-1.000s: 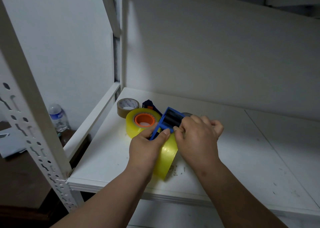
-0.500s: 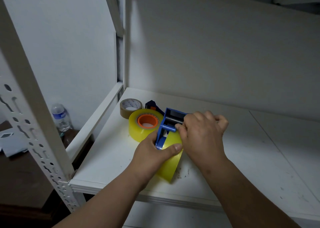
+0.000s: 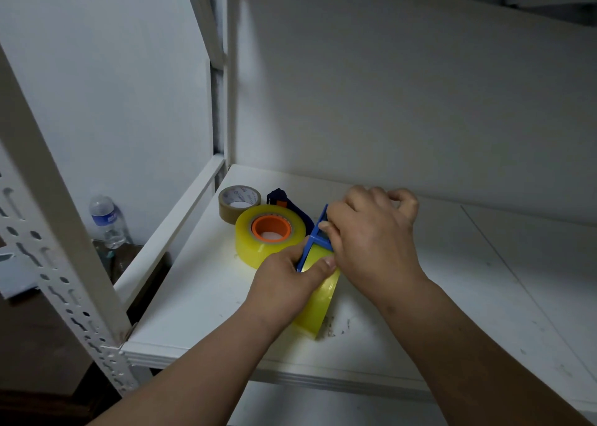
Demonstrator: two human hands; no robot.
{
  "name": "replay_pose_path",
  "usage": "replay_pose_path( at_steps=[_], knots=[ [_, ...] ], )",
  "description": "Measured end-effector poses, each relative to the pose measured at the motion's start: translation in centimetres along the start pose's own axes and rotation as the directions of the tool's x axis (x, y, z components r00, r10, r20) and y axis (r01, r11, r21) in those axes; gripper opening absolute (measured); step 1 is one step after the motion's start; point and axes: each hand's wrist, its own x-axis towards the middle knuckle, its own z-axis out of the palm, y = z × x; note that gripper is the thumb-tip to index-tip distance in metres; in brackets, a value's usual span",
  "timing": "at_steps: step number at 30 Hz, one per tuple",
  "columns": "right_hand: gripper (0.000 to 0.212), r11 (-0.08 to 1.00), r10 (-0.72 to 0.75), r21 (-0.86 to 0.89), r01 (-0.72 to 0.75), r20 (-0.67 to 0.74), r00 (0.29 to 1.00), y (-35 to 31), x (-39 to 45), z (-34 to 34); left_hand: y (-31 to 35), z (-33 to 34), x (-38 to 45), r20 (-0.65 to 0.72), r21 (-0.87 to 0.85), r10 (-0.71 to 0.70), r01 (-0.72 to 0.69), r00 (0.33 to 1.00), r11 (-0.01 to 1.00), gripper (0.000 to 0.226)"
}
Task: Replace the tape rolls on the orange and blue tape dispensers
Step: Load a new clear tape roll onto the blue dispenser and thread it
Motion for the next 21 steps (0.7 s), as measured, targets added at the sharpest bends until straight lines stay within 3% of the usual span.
replay_pose_path(
  at_steps=[2, 5, 9, 14, 15, 18, 21],
  knots=[
    [0.012, 1.0, 0.011, 0.005, -0.011, -0.013, 1.0, 0.2, 0.1, -0.4, -0.1, 0.1, 0.3, -0.046, -0.007, 0.013, -0.013, 0.999, 1.0, 0.04],
    [0.018, 0.999, 0.027, 0.026, -0.026, -0.034, 0.999, 0.3, 0.5, -1.2, -0.1, 0.3, 0.8, -0.085, -0.03, 0.013, -0.016, 0.996, 0.999, 0.031],
    [0.029, 0.995, 0.083, 0.061, -0.084, 0.016, 0.996, 0.6, 1.0, -1.7, -0.3, 0.5, 1.1, -0.108, -0.013, -0.028, 0.027, 0.994, 1.0, 0.038],
    [0.032, 0.955, 0.181, 0.215, -0.206, 0.13, 0.975, 1.3, 1.5, -1.6, -0.3, -0.7, 0.3, 0.204, -0.177, -0.111, 0.148, 0.973, 0.973, 0.016],
    [0.031, 0.937, 0.2, 0.261, -0.231, 0.141, 0.97, 1.4, 1.6, -1.6, -0.6, -0.7, 0.3, 0.25, -0.218, -0.104, 0.16, 0.963, 0.963, 0.022],
    [0.03, 0.909, 0.215, 0.327, -0.26, 0.167, 0.962, 1.2, 1.7, -1.6, -0.6, -0.7, -0.1, 0.269, -0.295, -0.087, 0.168, 0.959, 0.941, 0.03],
    [0.029, 0.943, 0.169, 0.27, -0.192, 0.107, 0.98, 0.8, 2.3, -1.9, -0.5, -0.6, -0.1, 0.211, -0.294, -0.056, 0.117, 0.976, 0.949, 0.025]
  ],
)
